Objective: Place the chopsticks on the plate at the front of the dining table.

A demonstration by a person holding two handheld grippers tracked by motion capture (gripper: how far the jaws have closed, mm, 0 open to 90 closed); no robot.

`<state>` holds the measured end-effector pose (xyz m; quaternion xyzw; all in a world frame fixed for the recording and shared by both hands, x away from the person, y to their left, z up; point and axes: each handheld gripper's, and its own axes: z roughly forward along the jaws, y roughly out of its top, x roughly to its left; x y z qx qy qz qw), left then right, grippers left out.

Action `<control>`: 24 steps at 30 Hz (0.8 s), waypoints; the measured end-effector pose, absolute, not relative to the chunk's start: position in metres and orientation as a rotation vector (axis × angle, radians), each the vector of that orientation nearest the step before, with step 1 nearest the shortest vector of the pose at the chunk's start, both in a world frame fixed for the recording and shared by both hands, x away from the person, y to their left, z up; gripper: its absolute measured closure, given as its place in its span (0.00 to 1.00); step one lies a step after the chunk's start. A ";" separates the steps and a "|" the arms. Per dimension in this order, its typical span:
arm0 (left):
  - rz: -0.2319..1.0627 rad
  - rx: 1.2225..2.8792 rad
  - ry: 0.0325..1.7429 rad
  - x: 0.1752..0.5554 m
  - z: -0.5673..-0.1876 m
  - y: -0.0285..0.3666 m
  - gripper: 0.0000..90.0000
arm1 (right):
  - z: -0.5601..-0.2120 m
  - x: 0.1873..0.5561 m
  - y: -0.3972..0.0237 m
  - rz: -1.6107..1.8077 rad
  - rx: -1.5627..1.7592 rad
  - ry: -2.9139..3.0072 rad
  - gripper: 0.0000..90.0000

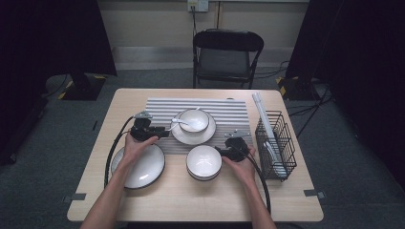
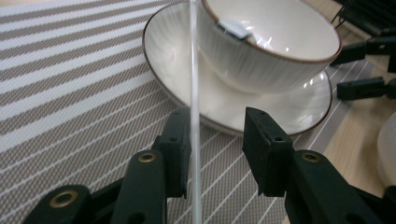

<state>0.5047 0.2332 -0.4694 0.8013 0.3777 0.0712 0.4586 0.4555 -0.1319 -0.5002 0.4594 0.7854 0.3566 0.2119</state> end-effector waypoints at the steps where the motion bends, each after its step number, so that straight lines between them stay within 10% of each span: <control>1: 0.190 1.973 0.923 0.503 -0.470 0.235 0.71 | -0.500 0.455 -0.132 0.990 1.276 2.182 0.32; 24: 0.204 2.006 0.933 0.491 -0.480 0.249 0.79 | -0.500 0.456 -0.132 0.991 1.276 2.181 0.32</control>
